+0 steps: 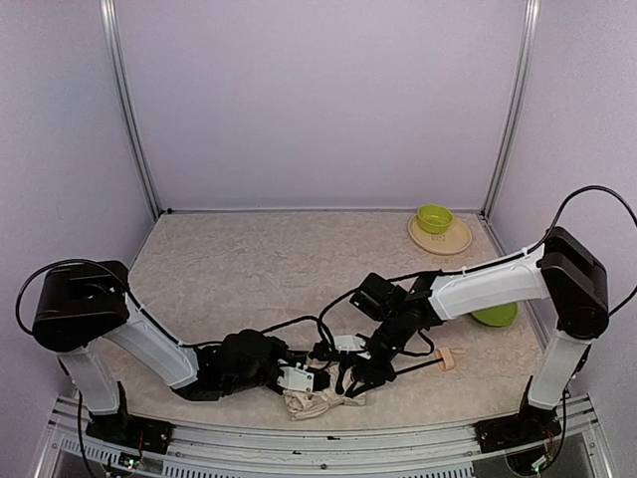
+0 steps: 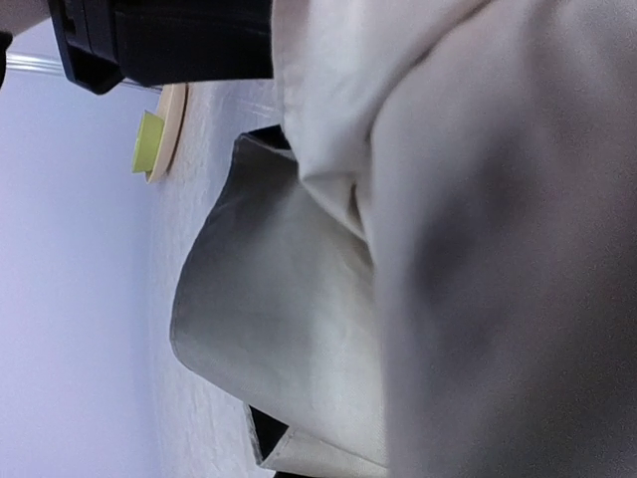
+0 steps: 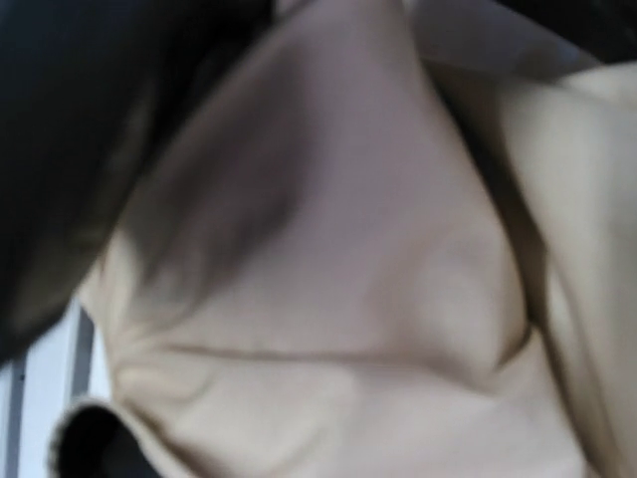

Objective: Put away the umbrella

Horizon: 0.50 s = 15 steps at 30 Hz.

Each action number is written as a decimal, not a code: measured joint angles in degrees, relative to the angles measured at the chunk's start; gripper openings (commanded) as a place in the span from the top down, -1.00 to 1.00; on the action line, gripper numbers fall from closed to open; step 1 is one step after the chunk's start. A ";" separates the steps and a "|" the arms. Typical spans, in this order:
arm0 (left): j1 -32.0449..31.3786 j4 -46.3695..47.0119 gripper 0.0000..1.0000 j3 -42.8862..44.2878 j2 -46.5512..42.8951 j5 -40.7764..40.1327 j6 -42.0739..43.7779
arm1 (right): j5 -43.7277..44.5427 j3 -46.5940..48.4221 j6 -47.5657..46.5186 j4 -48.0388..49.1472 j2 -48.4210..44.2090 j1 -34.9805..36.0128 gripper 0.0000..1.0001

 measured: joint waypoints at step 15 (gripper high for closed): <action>5.92 12.92 -0.23 -0.26 8.04 -0.48 -2.47 | -1.49 3.50 8.17 -2.10 5.16 -1.62 1.00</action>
